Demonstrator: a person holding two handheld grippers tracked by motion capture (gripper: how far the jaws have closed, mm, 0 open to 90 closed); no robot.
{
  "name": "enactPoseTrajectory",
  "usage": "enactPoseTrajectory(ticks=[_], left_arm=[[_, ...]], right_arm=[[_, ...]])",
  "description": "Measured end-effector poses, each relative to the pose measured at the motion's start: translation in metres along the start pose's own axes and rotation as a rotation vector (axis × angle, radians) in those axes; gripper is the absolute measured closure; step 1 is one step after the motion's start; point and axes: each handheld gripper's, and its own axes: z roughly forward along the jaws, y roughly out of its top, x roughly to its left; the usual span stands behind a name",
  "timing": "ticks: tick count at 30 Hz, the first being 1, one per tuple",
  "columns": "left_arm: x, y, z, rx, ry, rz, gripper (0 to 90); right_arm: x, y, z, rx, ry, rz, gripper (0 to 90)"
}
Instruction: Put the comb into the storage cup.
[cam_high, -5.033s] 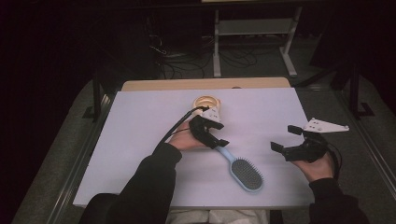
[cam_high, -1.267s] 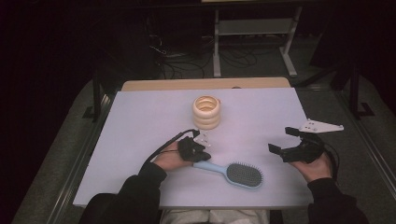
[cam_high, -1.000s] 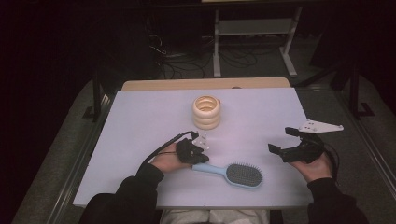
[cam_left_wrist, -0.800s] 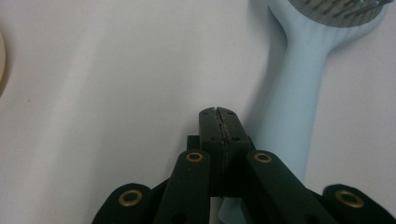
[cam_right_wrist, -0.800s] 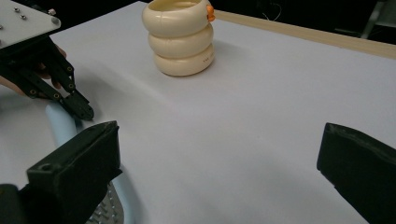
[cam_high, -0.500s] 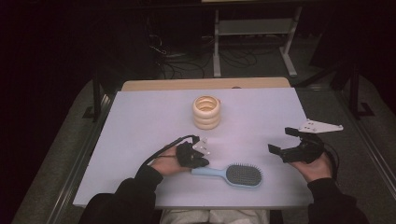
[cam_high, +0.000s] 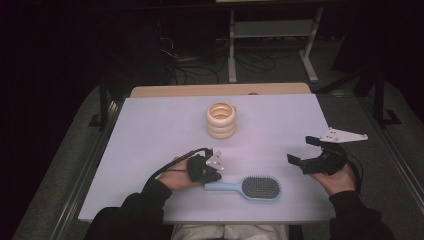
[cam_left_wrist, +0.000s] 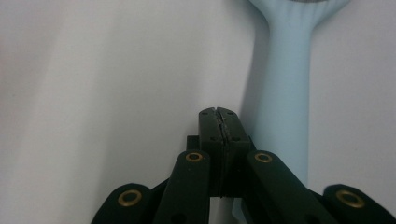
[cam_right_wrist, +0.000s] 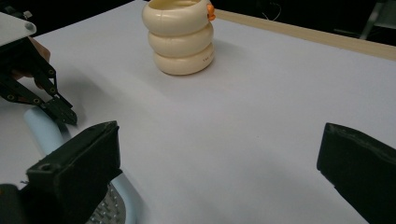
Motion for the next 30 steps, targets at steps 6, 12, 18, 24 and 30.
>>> enactPoseTrajectory(ticks=[6, 12, 18, 24, 30], left_arm=[[-0.004, -0.001, -0.005, 0.013, -0.005, 0.008, 89.9], [-0.004, -0.001, -0.008, 0.026, -0.002, 0.013, 88.5], [-0.004, -0.001, -0.018, 0.051, 0.008, 0.026, 87.6], [0.000, -0.002, -0.030, 0.047, 0.002, 0.017, 83.8], [0.006, 0.005, -0.041, 0.037, -0.073, -0.015, 59.6]], right_arm=[[0.000, 0.000, 0.000, -0.002, -0.003, -0.002, 0.0], [0.000, 0.000, 0.000, 0.000, -0.004, -0.002, 0.0], [0.000, 0.000, 0.000, -0.001, -0.004, -0.002, 0.0], [0.000, 0.000, -0.001, -0.002, -0.005, -0.002, 0.0], [0.001, 0.000, 0.000, -0.002, -0.004, -0.001, 0.0]])
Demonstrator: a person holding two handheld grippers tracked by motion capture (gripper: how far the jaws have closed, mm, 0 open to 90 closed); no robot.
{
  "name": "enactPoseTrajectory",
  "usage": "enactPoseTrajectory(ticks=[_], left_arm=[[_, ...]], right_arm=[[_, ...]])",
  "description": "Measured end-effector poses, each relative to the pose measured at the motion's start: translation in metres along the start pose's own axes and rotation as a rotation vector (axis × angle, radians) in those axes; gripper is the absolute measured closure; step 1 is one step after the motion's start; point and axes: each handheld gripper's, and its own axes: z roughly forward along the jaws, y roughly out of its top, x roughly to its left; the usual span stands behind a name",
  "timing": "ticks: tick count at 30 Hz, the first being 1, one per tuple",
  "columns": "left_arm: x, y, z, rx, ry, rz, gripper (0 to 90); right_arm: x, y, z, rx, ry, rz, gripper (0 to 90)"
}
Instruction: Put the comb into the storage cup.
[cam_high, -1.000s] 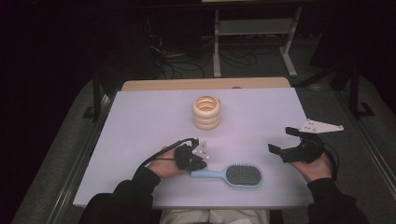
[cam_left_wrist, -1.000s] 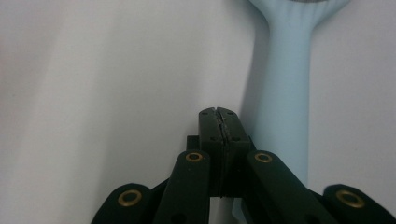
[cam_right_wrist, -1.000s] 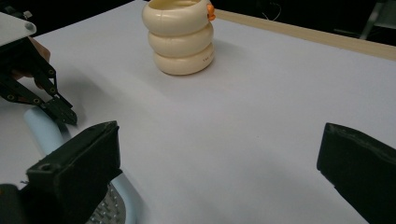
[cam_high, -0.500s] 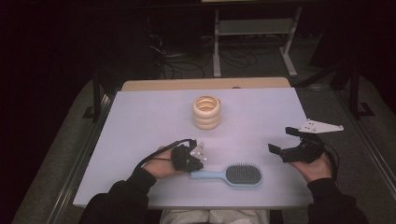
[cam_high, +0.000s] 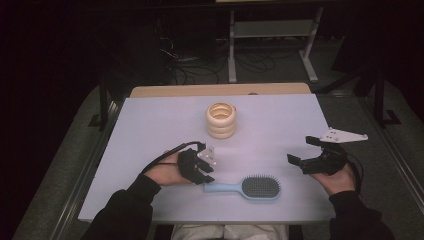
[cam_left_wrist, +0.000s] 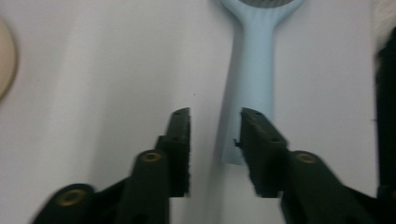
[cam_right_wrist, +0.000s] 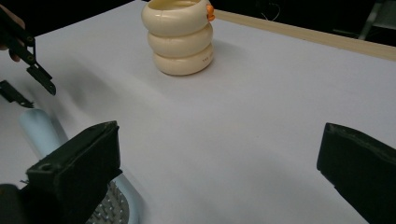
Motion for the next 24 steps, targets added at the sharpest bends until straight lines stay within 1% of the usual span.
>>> enactPoseTrajectory(ticks=[1, 2, 3, 4, 5, 8, 9, 10, 11, 13, 15, 16, 17, 20, 21, 23, 24], left_arm=[[0.000, 0.002, -0.001, 0.005, 0.004, 0.003, 59.6], [0.001, 0.003, -0.002, 0.005, -0.004, -0.001, 52.6], [0.002, 0.005, -0.003, 0.004, -0.010, -0.002, 52.6], [0.002, 0.007, -0.005, -0.004, -0.011, 0.000, 50.4], [0.002, 0.009, -0.006, -0.016, -0.023, -0.002, 47.8], [0.003, 0.013, -0.009, -0.065, -0.041, -0.002, 43.2], [0.003, 0.015, -0.009, -0.071, -0.044, -0.002, 41.0], [0.002, 0.016, -0.009, -0.076, -0.038, 0.003, 35.6], [0.002, 0.018, -0.008, -0.069, -0.039, 0.011, 35.6], [0.000, 0.020, -0.005, -0.066, -0.053, 0.028, 31.3], [0.000, 0.023, -0.002, -0.073, -0.065, 0.035, 23.6], [-0.001, 0.024, 0.000, -0.076, -0.069, 0.029, 23.6], [-0.001, 0.026, 0.003, -0.071, -0.073, 0.029, 20.0], [0.000, 0.028, 0.011, -0.060, -0.093, 0.029, 14.0], [0.000, 0.030, 0.016, -0.051, -0.107, 0.026, 13.3], [0.001, 0.031, 0.018, -0.048, -0.111, 0.027, 12.0], [0.001, 0.033, 0.021, -0.039, -0.119, 0.026, 8.1]], right_arm=[[0.000, 0.000, 0.000, 0.000, 0.000, 0.000, 0.0], [0.000, 0.000, 0.000, -0.001, -0.002, 0.000, 0.0], [0.000, 0.000, 0.000, -0.001, -0.002, 0.000, 0.0], [0.000, 0.000, 0.000, -0.003, -0.002, 0.000, 0.0], [0.000, 0.000, -0.001, -0.004, -0.002, 0.000, 0.0], [0.000, 0.000, -0.001, -0.004, -0.001, 0.000, 0.0], [0.000, 0.000, -0.001, -0.005, -0.001, 0.000, 0.0], [0.000, 0.000, -0.001, -0.004, 0.001, 0.001, 0.0], [0.000, 0.000, -0.001, -0.004, 0.001, 0.001, 0.0], [0.000, 0.000, -0.001, -0.004, 0.001, 0.001, 0.0], [0.000, 0.000, -0.001, -0.005, 0.001, 0.002, 0.0], [0.000, 0.000, -0.001, -0.005, 0.001, 0.002, 0.0], [0.000, 0.000, -0.001, -0.004, 0.001, 0.002, 0.0], [0.000, 0.000, 0.000, -0.003, 0.003, 0.001, 0.0], [0.000, 0.000, 0.000, -0.003, 0.003, 0.001, 0.0], [0.000, 0.000, 0.000, -0.004, 0.003, 0.001, 0.0], [0.000, 0.000, -0.001, -0.004, 0.004, 0.003, 0.0]])
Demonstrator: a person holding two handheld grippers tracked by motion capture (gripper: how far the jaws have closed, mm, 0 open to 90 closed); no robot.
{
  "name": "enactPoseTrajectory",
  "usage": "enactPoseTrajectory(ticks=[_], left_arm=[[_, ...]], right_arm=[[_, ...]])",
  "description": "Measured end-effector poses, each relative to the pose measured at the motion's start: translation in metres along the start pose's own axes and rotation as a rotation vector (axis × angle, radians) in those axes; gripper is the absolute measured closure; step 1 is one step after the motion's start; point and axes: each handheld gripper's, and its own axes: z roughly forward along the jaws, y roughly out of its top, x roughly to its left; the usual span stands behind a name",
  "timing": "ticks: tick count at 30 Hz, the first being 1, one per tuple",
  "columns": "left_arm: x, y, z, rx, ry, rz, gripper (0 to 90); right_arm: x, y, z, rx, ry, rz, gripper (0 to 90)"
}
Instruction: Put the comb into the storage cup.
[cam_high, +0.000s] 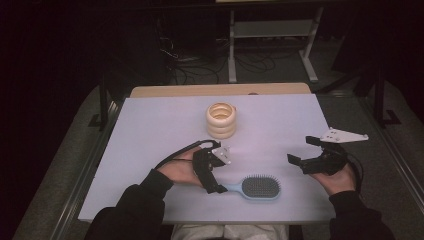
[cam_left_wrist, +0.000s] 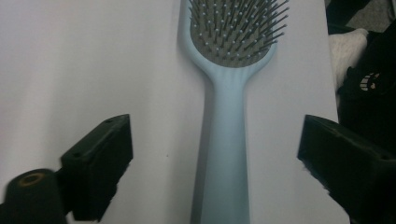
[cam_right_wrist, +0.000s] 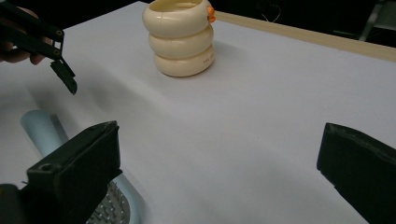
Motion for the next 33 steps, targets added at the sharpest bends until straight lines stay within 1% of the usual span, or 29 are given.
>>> enactPoseTrajectory(ticks=[2, 3, 5, 12, 16, 22, 24, 25, 26, 29, 30, 31, 32, 33], left_arm=[[-0.001, 0.001, 0.002, 0.004, 0.006, 0.008, 5.3], [-0.001, 0.002, 0.004, 0.012, 0.007, 0.010, 5.3], [-0.002, 0.004, 0.009, 0.021, 0.002, 0.014, 0.3], [-0.003, 0.010, 0.023, 0.042, 0.007, 0.036, 0.0], [-0.003, 0.012, 0.030, 0.056, -0.005, 0.039, 0.0], [-0.005, 0.014, 0.039, 0.080, -0.003, 0.057, 0.0], [-0.007, 0.014, 0.041, 0.088, -0.011, 0.073, 3.5], [-0.008, 0.015, 0.042, 0.095, -0.008, 0.084, 3.5], [-0.009, 0.015, 0.043, 0.098, -0.008, 0.090, 5.4], [-0.011, 0.017, 0.044, 0.099, -0.002, 0.112, 7.9], [-0.011, 0.017, 0.044, 0.096, -0.007, 0.108, 11.3], [-0.010, 0.017, 0.044, 0.089, -0.016, 0.099, 11.3], [-0.009, 0.017, 0.044, 0.083, -0.027, 0.094, 15.5], [-0.007, 0.017, 0.045, 0.078, -0.030, 0.084, 18.0]], right_arm=[[0.000, 0.000, 0.000, 0.001, 0.001, -0.001, 0.0], [0.000, 0.000, 0.000, 0.001, 0.001, -0.001, 0.0], [0.000, 0.000, 0.000, 0.001, 0.003, -0.002, 0.0], [0.000, 0.000, 0.000, 0.001, 0.003, -0.001, 0.0], [0.000, 0.000, 0.000, 0.002, 0.005, -0.002, 0.0], [0.000, 0.000, 0.000, 0.002, 0.005, -0.002, 0.0], [0.000, 0.000, 0.001, 0.005, 0.006, -0.002, 0.0], [0.000, 0.000, 0.001, 0.005, 0.006, -0.002, 0.0], [0.000, 0.000, 0.001, 0.003, 0.006, -0.004, 0.0], [0.000, 0.000, 0.001, 0.004, 0.007, -0.004, 0.0], [0.000, 0.000, 0.001, 0.003, 0.007, -0.004, 0.0], [0.000, 0.000, 0.001, 0.003, 0.007, -0.004, 0.0], [0.000, 0.000, 0.001, 0.003, 0.007, -0.004, 0.0], [0.001, 0.000, 0.001, 0.004, 0.007, -0.005, 0.0]])
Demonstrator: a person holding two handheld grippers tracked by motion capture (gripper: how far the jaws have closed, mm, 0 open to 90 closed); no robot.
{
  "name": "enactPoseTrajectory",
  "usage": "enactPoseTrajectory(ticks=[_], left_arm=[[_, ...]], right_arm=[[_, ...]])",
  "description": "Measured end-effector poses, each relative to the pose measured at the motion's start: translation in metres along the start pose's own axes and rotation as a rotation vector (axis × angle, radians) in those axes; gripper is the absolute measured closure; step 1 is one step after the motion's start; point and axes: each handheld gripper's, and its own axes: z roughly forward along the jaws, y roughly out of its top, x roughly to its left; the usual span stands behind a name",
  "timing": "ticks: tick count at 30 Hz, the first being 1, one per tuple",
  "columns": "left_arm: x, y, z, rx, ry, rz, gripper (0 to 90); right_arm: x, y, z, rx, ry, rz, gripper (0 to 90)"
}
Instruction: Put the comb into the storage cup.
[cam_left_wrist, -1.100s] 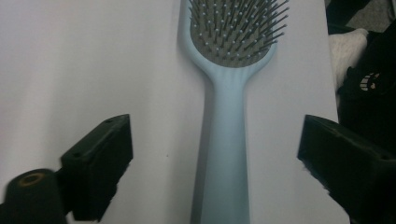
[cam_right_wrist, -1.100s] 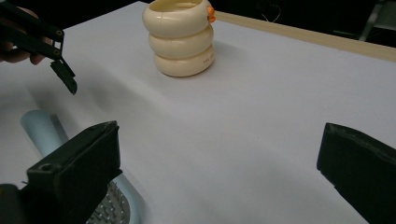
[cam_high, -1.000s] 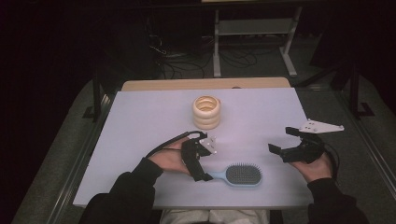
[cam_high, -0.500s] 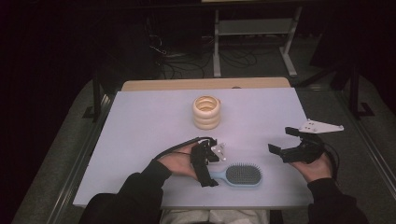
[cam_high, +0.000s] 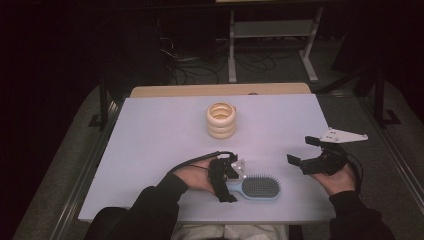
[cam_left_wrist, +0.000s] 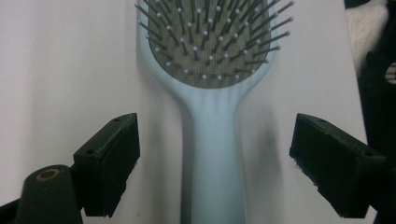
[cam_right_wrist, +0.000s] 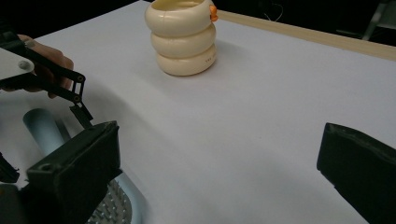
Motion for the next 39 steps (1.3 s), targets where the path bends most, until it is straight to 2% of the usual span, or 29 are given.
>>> enactPoseTrajectory(ticks=[5, 6, 8, 12, 14, 18, 22, 31, 33, 37, 39], left_arm=[[0.001, 0.001, 0.001, -0.007, 0.012, 0.001, 29.5], [0.001, 0.001, 0.001, -0.005, 0.021, 0.005, 35.2], [0.000, 0.002, 0.002, 0.007, 0.038, 0.017, 37.8], [0.000, 0.002, 0.002, 0.022, 0.038, 0.029, 46.9], [0.000, 0.002, 0.002, 0.024, 0.032, 0.034, 55.3], [0.003, 0.002, 0.001, 0.015, -0.005, 0.026, 66.2], [0.005, 0.002, 0.001, 0.009, -0.014, 0.017, 69.1], [0.007, 0.000, -0.001, 0.008, -0.019, 0.027, 69.9], [0.007, -0.001, -0.004, -0.005, 0.001, 0.032, 69.9], [0.010, -0.003, -0.013, -0.042, -0.002, 0.015, 69.9], [0.011, -0.004, -0.018, -0.039, -0.009, 0.006, 69.9]], right_arm=[[0.000, 0.000, 0.000, -0.002, 0.001, 0.001, 0.0], [0.000, 0.000, 0.000, -0.002, 0.002, 0.001, 0.0], [0.000, 0.000, 0.000, -0.002, 0.002, 0.001, 0.0], [0.000, 0.000, 0.000, 0.000, 0.002, 0.001, 0.0], [0.000, 0.000, 0.000, 0.000, 0.001, 0.000, 0.0], [0.000, 0.000, 0.000, 0.000, 0.002, 0.000, 0.0], [0.000, 0.000, 0.000, 0.000, 0.002, 0.003, 0.0], [0.000, 0.000, 0.001, 0.000, 0.002, 0.002, 0.0], [0.000, 0.000, 0.000, -0.003, 0.002, 0.002, 0.0], [0.000, 0.000, 0.000, -0.003, 0.002, 0.003, 0.0], [0.000, 0.000, 0.000, -0.003, 0.002, 0.002, 0.0]])
